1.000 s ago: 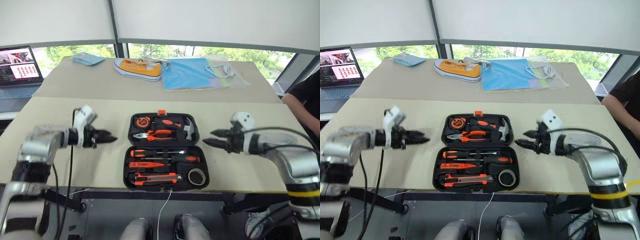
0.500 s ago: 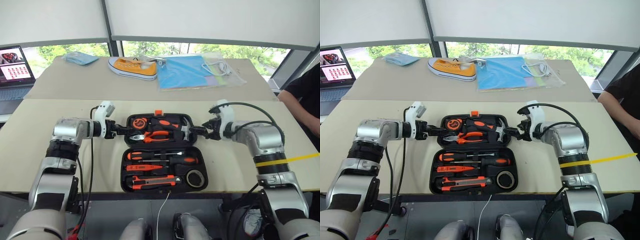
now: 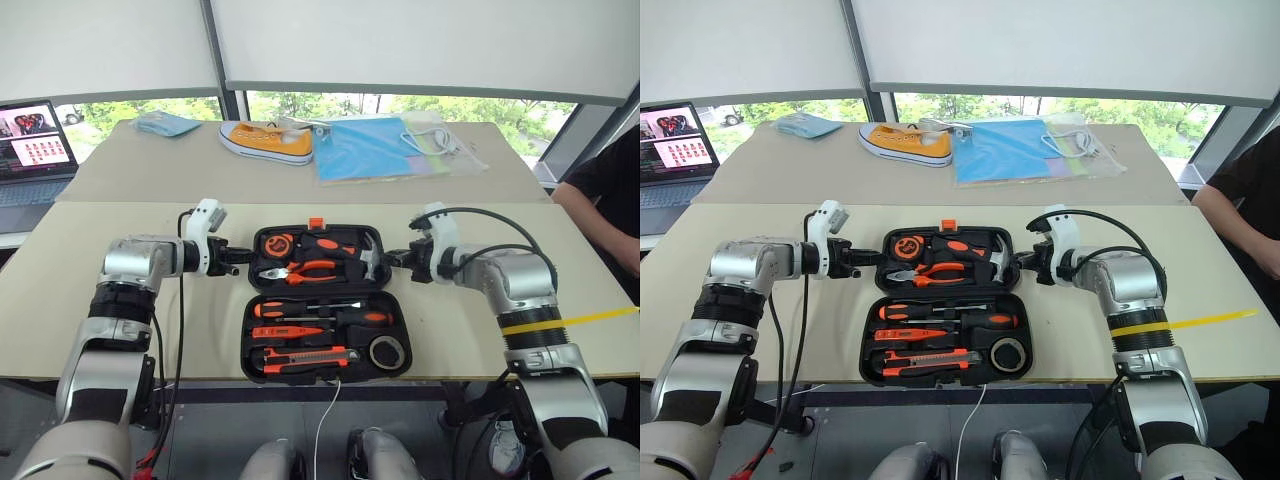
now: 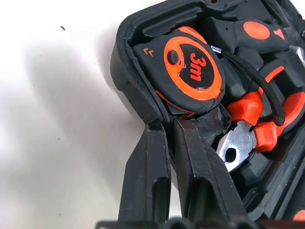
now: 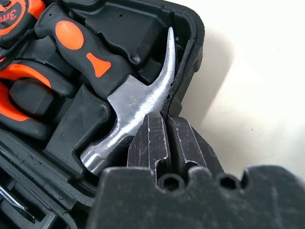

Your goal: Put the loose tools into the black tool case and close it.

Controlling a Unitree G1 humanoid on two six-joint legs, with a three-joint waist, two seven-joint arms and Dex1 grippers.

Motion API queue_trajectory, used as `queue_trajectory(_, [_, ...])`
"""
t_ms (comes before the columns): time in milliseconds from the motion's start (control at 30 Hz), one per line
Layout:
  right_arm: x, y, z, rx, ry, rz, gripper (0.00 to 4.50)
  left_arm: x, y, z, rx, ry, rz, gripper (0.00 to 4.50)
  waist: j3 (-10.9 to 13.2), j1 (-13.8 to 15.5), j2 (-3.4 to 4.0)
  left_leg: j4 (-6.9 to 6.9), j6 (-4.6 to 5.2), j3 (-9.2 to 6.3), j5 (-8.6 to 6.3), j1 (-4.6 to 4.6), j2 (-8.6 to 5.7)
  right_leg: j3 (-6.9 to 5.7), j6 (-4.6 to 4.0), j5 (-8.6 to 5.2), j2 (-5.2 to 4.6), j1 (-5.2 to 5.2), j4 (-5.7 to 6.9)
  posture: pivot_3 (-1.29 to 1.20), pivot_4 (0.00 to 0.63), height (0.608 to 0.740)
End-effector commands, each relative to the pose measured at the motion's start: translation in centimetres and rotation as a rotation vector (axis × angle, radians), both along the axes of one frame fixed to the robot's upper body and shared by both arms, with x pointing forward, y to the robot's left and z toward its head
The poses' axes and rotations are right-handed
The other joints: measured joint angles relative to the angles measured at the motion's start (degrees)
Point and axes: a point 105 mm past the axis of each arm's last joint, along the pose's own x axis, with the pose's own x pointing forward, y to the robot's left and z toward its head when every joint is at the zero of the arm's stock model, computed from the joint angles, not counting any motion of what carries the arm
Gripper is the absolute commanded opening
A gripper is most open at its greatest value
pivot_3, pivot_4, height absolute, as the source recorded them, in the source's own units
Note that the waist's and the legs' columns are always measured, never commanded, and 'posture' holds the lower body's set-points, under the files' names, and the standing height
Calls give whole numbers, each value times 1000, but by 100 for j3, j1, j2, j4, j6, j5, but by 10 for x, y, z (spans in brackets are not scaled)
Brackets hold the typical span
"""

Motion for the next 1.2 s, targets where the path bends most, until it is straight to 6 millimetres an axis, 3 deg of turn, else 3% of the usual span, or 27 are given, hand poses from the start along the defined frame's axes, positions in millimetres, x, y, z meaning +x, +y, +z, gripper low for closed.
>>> queue_trajectory(33, [6,9,24,0,-96,13,10,-4,-14,-4,-6,-19,-65,0,0,-11,0,0,3,1,2,-1,0,1,-21,12,0,-1,1,0,150,718])
queue_trajectory(267, [22,6,86,19,-406,-84,10,24,-23,69,-28,-512,-28,0,10,41,-7,6,-17,2,7,-50,-7,-2,-27,30,-15,-45,3,0,150,718])
queue_trajectory(367, [23,3,97,-2,-502,-112,10,24,-30,86,-59,-621,-43,0,10,49,-7,7,-17,5,13,-63,-7,-4,-51,44,-13,-60,6,0,150,718])
queue_trajectory(500, [21,-5,98,-57,-604,-140,10,25,-34,88,-4,-725,-47,0,10,16,-7,-1,33,13,41,-71,0,-2,-53,44,5,-70,23,0,150,718])
queue_trajectory(700, [2,-16,79,-225,-830,-139,10,26,-30,65,182,-866,-7,0,10,18,-7,-12,35,18,42,-118,1,-10,-53,43,15,-106,8,0,150,718])
queue_trajectory(767, [-6,-22,64,-250,-862,-154,10,27,-25,62,190,-895,63,0,10,37,-7,-21,35,22,42,-120,0,-10,-53,43,16,-103,-10,0,150,718])
queue_trajectory(967, [-29,-32,44,-352,-986,-141,10,18,-6,60,203,-952,175,0,10,33,-7,-25,34,30,41,-42,13,0,-42,38,18,-33,-47,0,150,718])
queue_trajectory(1033, [-45,-34,44,-352,-1035,-123,0,5,7,55,199,-940,207,733,10,34,-6,-27,33,30,41,-32,20,1,-4,15,20,-22,-49,0,150,718])
queue_trajectory(1067, [-55,-35,43,-358,-1055,-108,0,-3,14,53,203,-932,226,896,10,33,-6,-32,34,30,41,-27,21,6,-4,15,20,-23,-45,0,150,718])
queue_trajectory(1100, [-63,-36,43,-363,-1069,-97,712,-9,19,52,208,-926,238,1362,9,27,-6,-38,33,31,41,-20,21,10,-5,15,20,-21,-43,0,150,718])
queue_trajectory(1200, [-82,-41,46,-393,-1088,-69,1640,-26,41,59,208,-906,308,2452,10,22,-7,-45,34,35,41,-17,27,11,-6,16,23,-24,-44,0,150,718])
